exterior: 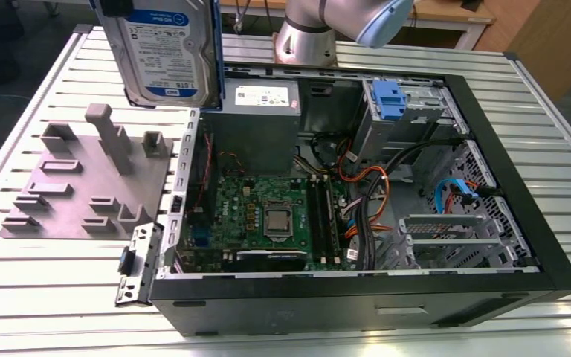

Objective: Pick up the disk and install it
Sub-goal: 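Pick up the disk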

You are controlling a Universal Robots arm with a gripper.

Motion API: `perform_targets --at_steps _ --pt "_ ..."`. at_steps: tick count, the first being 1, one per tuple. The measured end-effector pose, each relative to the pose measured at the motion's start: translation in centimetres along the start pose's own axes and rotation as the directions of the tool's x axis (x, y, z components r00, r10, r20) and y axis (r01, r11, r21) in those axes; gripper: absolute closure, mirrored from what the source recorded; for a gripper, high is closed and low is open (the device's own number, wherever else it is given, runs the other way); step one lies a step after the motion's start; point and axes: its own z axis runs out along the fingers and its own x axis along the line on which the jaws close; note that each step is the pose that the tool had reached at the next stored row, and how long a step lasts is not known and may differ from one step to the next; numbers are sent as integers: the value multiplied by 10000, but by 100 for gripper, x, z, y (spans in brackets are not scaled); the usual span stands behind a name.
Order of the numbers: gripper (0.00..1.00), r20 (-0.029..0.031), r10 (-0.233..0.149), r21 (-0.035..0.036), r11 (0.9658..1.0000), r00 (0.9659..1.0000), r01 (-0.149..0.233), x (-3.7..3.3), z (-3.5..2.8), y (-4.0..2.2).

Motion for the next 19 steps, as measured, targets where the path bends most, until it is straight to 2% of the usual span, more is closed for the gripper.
perform_targets --at_steps 11,15,19 --pt "63 1 2 2 10000 10000 -2 -7 2 -158" --pt "63 0 2 0 10000 10000 -2 1 3 -165" --pt "63 1 5 2 10000 10000 -5 55 8 -167"
